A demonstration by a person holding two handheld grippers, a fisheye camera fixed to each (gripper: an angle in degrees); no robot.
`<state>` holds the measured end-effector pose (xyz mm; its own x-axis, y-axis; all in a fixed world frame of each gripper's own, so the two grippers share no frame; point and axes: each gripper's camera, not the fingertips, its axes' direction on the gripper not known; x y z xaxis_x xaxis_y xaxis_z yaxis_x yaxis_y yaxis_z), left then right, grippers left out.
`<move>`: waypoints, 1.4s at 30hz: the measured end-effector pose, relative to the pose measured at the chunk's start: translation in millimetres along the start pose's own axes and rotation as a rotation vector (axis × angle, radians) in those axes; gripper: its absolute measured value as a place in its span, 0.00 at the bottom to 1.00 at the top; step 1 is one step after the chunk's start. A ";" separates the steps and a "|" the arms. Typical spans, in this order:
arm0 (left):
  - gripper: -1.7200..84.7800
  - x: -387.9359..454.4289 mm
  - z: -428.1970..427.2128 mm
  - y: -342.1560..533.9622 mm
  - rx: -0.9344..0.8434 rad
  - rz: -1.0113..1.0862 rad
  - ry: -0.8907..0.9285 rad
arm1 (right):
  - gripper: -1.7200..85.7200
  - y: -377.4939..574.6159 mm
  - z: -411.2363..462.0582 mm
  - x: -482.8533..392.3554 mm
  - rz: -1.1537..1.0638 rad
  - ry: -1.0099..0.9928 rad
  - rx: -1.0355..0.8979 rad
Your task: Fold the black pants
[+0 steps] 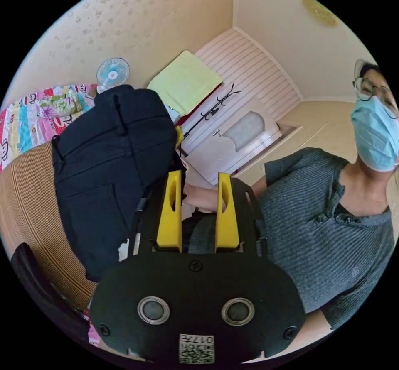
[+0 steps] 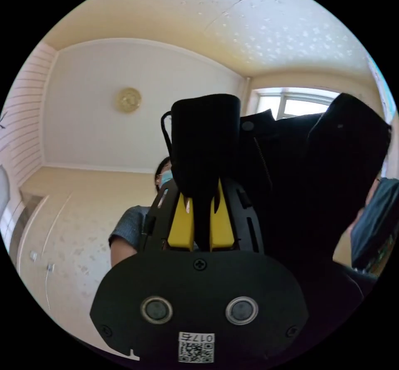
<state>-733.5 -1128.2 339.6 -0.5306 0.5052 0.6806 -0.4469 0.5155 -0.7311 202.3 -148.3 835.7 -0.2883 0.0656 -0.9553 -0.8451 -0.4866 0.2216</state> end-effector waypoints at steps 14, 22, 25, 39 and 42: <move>0.21 -73.4 -8.1 3.8 0.224 -0.176 0.131 | 0.07 -25.0 107.7 -200.5 -0.348 -0.554 -0.558; 0.04 -23.0 -18.5 1.5 0.395 0.181 0.290 | 0.08 -22.6 83.7 -331.0 -0.521 -0.180 -0.579; 0.03 8.8 -46.2 -1.9 0.498 0.316 0.352 | 0.08 -23.3 45.5 -375.9 -0.483 0.295 -0.381; 0.12 60.1 55.7 -70.7 0.030 0.290 0.198 | 0.05 35.3 -5.6 -248.6 -0.262 -0.642 0.538; 0.15 28.4 -11.0 -55.0 0.208 0.155 -0.068 | 0.05 34.3 31.7 -241.2 -0.154 -0.670 0.483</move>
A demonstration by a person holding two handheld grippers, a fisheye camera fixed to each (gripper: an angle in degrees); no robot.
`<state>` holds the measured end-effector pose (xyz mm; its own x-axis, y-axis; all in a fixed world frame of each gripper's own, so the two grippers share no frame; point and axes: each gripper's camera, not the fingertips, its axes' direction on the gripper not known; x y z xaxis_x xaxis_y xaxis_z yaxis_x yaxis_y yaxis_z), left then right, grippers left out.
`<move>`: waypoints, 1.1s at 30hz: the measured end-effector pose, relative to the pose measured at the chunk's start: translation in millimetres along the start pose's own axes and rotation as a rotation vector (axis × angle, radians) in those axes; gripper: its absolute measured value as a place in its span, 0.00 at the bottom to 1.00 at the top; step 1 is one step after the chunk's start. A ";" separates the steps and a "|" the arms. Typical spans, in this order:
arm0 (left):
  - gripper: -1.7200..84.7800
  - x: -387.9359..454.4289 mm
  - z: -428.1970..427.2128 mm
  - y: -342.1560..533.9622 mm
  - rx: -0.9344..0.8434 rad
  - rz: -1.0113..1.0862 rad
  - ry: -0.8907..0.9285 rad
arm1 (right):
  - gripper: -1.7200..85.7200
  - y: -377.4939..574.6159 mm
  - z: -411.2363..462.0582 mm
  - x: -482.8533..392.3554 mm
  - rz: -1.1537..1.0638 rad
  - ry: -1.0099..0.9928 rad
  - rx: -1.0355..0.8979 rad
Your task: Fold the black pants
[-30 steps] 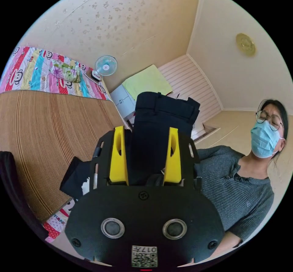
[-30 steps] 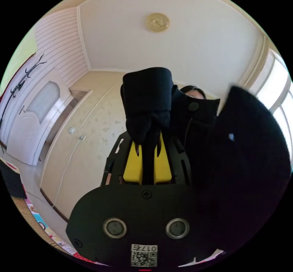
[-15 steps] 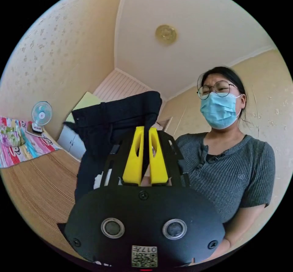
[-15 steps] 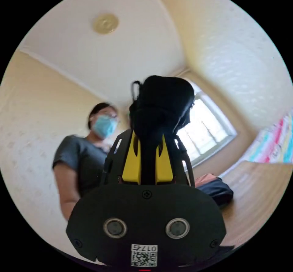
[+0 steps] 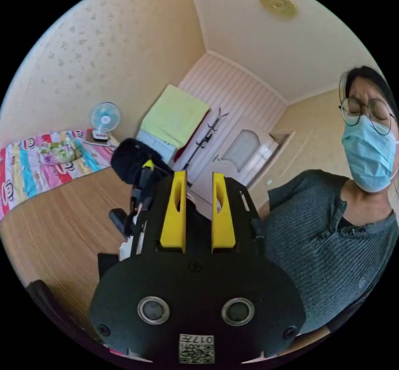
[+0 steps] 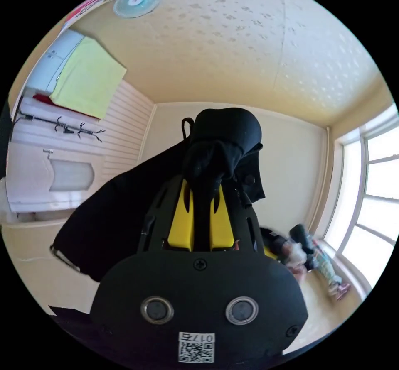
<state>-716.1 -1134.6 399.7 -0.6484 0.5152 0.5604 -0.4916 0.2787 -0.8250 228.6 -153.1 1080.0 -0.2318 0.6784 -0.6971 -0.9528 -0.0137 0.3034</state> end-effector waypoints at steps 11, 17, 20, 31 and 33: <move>0.20 -127.6 -23.9 45.3 -0.035 -0.450 0.276 | 0.08 27.1 55.4 61.6 0.128 0.046 -0.116; 0.02 -127.2 -48.8 39.0 -0.057 -0.361 0.247 | 0.09 31.5 55.2 74.5 0.107 0.242 -0.127; 0.01 -136.9 -66.0 41.6 -0.027 -0.401 0.275 | 0.09 30.2 61.7 83.4 0.085 0.369 -0.160; 0.01 -179.2 -99.8 71.2 0.332 -0.618 0.915 | 0.17 13.4 73.9 153.2 0.269 1.198 -0.208; 0.01 -178.0 -108.4 68.7 0.357 -0.601 0.933 | 0.16 12.0 64.0 147.5 0.266 1.310 -0.153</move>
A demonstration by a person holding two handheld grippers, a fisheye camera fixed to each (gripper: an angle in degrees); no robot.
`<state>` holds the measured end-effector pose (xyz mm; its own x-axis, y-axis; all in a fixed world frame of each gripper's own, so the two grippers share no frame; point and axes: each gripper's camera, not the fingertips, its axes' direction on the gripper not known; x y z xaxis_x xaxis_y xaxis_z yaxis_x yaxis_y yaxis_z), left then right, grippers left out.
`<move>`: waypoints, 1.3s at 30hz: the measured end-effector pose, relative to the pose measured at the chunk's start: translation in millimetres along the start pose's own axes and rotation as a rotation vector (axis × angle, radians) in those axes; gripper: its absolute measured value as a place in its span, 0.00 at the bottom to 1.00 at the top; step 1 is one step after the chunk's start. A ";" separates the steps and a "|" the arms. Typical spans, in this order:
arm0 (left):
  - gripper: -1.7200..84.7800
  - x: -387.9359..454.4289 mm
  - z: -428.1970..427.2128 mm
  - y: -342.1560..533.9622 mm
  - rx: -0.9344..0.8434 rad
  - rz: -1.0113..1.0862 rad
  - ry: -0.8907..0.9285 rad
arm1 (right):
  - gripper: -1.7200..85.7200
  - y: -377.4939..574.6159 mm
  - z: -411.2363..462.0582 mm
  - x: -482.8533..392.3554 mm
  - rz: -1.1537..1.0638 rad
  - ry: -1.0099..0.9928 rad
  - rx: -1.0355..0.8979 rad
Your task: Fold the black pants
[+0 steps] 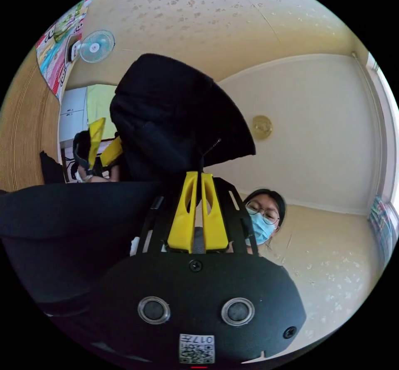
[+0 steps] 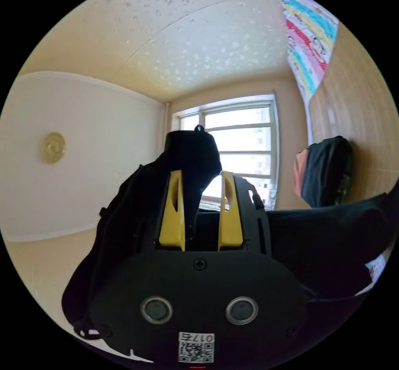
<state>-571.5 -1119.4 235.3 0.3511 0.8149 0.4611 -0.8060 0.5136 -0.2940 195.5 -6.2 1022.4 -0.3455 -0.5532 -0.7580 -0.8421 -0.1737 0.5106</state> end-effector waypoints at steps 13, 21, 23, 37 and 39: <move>0.01 45.0 -17.0 7.6 0.058 0.108 -0.022 | 0.26 128.2 -67.0 124.4 0.249 -0.395 0.334; 0.01 47.4 -4.7 29.4 0.034 0.124 -0.201 | 0.06 102.3 14.2 74.9 0.006 -0.403 0.088; 0.01 53.9 2.3 37.3 -0.005 0.159 -0.211 | 0.05 83.2 13.8 49.4 -0.123 -0.370 0.051; 0.22 101.6 74.0 108.1 -0.233 0.377 -0.767 | 0.05 29.4 145.3 -165.2 -1.017 -1.197 -0.686; 0.25 84.5 79.5 109.9 -0.239 0.344 -0.780 | 0.05 21.0 149.3 -159.2 -1.021 -1.282 -0.611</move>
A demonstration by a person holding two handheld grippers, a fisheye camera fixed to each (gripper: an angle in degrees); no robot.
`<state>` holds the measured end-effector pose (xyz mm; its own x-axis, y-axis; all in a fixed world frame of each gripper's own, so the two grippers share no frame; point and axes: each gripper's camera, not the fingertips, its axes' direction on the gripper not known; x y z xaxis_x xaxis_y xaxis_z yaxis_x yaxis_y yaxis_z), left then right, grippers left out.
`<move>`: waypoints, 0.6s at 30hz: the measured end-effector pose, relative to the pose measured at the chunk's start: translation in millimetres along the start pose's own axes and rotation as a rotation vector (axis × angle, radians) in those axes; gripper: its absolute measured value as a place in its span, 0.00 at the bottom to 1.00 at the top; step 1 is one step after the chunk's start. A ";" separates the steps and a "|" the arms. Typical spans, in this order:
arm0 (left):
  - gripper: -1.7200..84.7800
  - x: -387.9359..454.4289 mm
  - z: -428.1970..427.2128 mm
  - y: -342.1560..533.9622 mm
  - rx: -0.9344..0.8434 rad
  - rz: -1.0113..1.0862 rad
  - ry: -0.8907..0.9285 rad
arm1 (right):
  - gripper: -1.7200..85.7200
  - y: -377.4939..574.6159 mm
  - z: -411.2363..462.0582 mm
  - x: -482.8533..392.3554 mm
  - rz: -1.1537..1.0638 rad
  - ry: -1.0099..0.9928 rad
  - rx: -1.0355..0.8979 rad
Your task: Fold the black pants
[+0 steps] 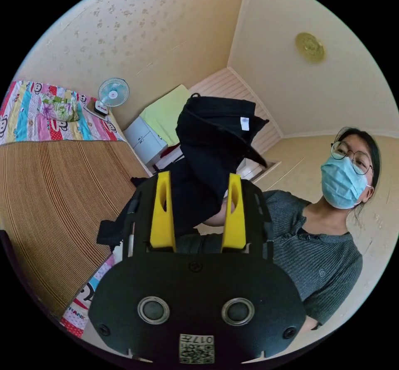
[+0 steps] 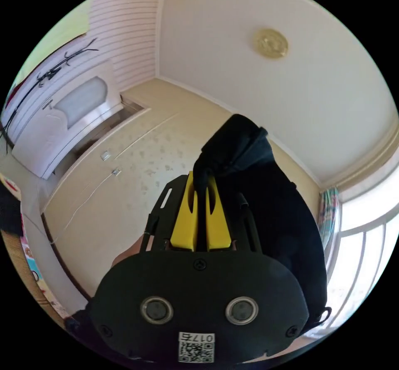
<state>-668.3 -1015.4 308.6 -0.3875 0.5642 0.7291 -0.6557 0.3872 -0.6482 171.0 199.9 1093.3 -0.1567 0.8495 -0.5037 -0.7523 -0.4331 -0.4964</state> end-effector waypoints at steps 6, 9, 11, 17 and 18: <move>0.27 -13.4 45.9 -0.6 0.049 0.010 0.133 | 0.05 40.6 -43.6 36.8 -0.072 -0.095 0.222; 0.22 -27.6 41.3 -3.5 0.126 -0.034 0.168 | 0.05 58.7 -59.9 45.2 -0.046 -0.042 0.256; 0.18 -40.7 54.0 -9.4 0.054 -0.073 0.171 | 0.04 65.2 -68.6 48.3 -0.027 -0.021 0.255; 0.08 -37.4 35.8 -1.8 0.166 -0.005 0.265 | 0.03 56.4 -88.7 16.8 0.070 0.315 0.156; 0.07 -23.1 14.4 1.4 0.239 0.073 0.262 | 0.03 48.9 -87.3 -1.4 0.141 0.520 0.098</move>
<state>-669.5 -1038.4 294.0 -0.2802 0.7636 0.5817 -0.7776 0.1748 -0.6040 190.2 151.2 1008.0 0.0583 0.5138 -0.8559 -0.8068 -0.4807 -0.3435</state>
